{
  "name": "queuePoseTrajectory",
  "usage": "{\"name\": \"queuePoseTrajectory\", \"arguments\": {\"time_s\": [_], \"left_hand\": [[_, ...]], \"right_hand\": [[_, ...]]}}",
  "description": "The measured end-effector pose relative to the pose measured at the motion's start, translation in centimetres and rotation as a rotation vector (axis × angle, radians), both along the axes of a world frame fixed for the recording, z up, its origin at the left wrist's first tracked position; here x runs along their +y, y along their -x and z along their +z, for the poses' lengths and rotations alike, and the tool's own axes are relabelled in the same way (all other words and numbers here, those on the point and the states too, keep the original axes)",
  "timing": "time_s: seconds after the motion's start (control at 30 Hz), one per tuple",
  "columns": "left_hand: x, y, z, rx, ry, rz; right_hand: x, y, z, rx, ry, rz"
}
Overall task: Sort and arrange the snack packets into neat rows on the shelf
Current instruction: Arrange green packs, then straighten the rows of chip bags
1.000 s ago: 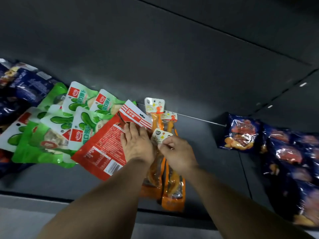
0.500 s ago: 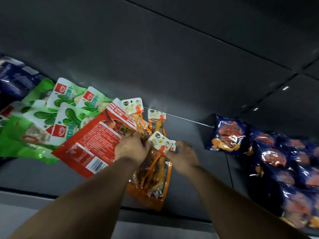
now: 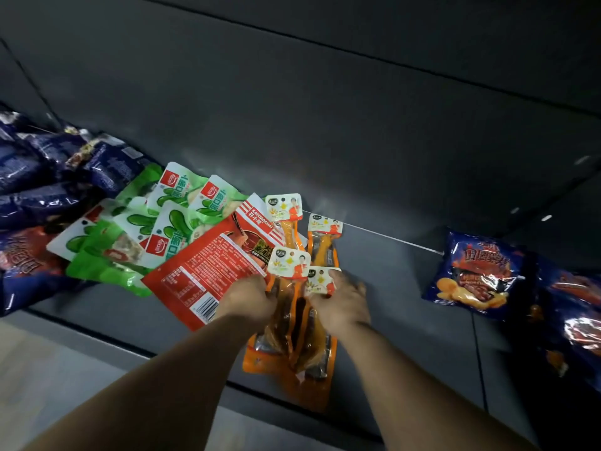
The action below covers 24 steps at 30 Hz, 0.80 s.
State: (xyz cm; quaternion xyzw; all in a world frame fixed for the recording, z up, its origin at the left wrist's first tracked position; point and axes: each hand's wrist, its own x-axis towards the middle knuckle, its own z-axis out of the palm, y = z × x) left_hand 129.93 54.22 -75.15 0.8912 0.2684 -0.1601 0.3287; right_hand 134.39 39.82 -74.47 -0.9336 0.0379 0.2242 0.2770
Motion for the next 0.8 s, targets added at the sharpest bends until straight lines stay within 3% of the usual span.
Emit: {"name": "queuePoseTrajectory", "arguments": {"time_s": [0.33, 0.6, 0.8], "left_hand": [[-2.0, -0.9, 0.6, -0.186, 0.135, 0.192], [-1.2, -0.6, 0.3, -0.131, 0.192, 0.268], [-0.7, -0.8, 0.1, -0.125, 0.198, 0.208]], "right_hand": [[-1.0, 0.4, -0.9, -0.002, -0.104, 0.019], [-0.4, 0.3, -1.2, -0.006, -0.149, 0.046], [-0.6, 0.6, -1.3, -0.032, -0.157, -0.046]]}}
